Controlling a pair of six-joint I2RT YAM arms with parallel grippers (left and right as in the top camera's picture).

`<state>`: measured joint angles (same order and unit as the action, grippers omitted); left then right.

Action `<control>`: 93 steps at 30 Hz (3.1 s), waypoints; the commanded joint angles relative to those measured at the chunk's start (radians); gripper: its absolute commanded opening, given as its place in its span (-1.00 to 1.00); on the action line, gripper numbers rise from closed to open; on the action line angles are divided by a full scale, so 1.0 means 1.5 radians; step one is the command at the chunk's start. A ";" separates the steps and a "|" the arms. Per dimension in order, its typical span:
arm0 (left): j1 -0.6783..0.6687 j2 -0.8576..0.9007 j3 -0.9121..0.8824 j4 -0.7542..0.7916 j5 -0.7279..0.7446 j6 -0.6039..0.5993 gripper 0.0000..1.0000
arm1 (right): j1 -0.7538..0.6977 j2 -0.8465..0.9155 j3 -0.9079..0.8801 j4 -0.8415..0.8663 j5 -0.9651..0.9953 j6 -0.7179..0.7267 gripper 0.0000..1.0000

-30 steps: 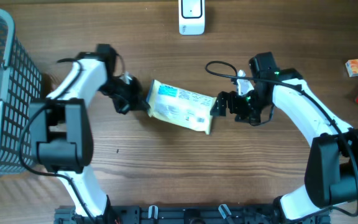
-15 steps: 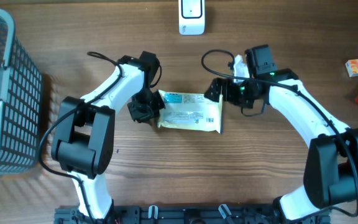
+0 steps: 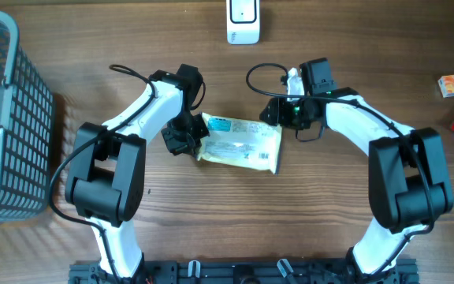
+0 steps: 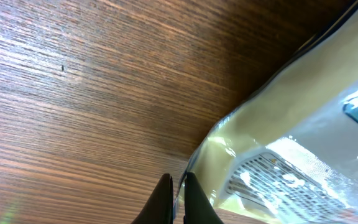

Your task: Scan the item barcode

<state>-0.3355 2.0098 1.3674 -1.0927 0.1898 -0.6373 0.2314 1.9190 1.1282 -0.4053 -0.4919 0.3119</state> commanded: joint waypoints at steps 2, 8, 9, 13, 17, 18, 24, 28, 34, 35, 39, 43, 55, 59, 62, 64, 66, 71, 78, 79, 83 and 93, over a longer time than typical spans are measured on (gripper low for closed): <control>0.006 -0.017 0.007 0.006 -0.040 -0.002 -0.92 | 0.003 0.008 0.008 -0.056 -0.019 -0.014 -0.37; 0.051 -0.017 0.012 0.047 -0.046 0.004 -0.92 | 0.004 -0.017 0.009 -0.264 -0.080 -0.103 -0.52; 0.063 -0.017 0.020 0.048 -0.045 0.021 -0.92 | 0.004 -0.026 0.009 -0.305 -0.106 -0.124 -0.50; 0.087 -0.017 0.097 -0.008 -0.046 0.078 -0.92 | 0.004 -0.049 0.009 -0.411 -0.307 -0.259 -0.35; 0.091 -0.021 0.250 -0.128 -0.046 0.137 -0.92 | 0.003 -0.082 0.013 -0.361 -0.286 -0.219 0.22; 0.091 -0.024 0.314 -0.174 -0.046 0.141 -0.45 | 0.004 -0.088 0.023 -0.310 -0.255 -0.187 0.76; 0.083 -0.021 0.306 -0.274 -0.043 0.054 0.16 | 0.004 -0.087 0.026 -0.133 -0.132 -0.016 0.99; 0.054 -0.021 0.166 -0.229 0.010 0.053 0.37 | 0.004 -0.085 0.026 -0.053 -0.130 0.037 0.99; 0.049 -0.021 -0.039 -0.072 0.158 0.079 0.29 | 0.004 -0.085 0.026 -0.072 -0.130 0.037 0.99; 0.052 -0.021 -0.059 -0.055 0.162 0.068 0.15 | 0.004 -0.085 0.026 -0.073 -0.130 0.036 0.99; 0.055 -0.021 -0.115 0.054 0.205 0.049 -0.79 | 0.004 -0.085 0.026 -0.056 -0.130 0.033 0.98; 0.055 -0.021 -0.150 0.177 0.216 -0.002 -0.92 | 0.008 -0.085 0.026 -0.079 -0.131 0.039 0.99; 0.067 -0.021 -0.121 0.251 0.247 0.154 -0.87 | 0.081 -0.084 -0.016 -0.123 0.058 0.125 0.99; 0.097 -0.021 -0.091 0.166 0.236 0.159 -0.17 | 0.040 -0.082 -0.016 -0.099 0.058 0.117 0.99; 0.118 -0.021 -0.091 0.143 0.234 0.152 -0.20 | 0.035 -0.070 -0.016 -0.062 0.000 0.076 1.00; 0.120 -0.021 -0.091 0.136 0.235 0.120 -0.32 | 0.035 -0.048 -0.016 -0.057 -0.023 0.076 0.99; 0.110 -0.021 -0.093 0.137 0.234 0.114 -0.43 | 0.035 -0.020 -0.016 -0.057 -0.043 0.076 0.99; 0.076 -0.021 -0.093 0.137 0.141 0.015 -0.80 | 0.035 0.053 -0.016 -0.052 -0.128 0.091 0.99; 0.027 -0.021 -0.093 0.188 0.064 -0.095 -0.92 | 0.038 0.130 -0.016 -0.056 -0.172 0.141 1.00; 0.021 -0.021 -0.093 0.188 0.037 -0.119 -0.92 | 0.038 0.130 -0.016 -0.055 -0.172 0.144 0.98; -0.004 -0.021 -0.093 0.195 -0.006 -0.147 -0.92 | 0.046 0.130 -0.016 -0.049 -0.172 0.144 0.61; -0.031 -0.016 -0.093 0.217 -0.053 -0.231 -0.92 | 0.118 0.131 -0.016 0.027 -0.173 0.180 0.40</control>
<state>-0.3714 1.9625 1.2312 -0.7826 0.1951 -0.9314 0.3599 2.0430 1.1503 -0.3702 -0.8555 0.5873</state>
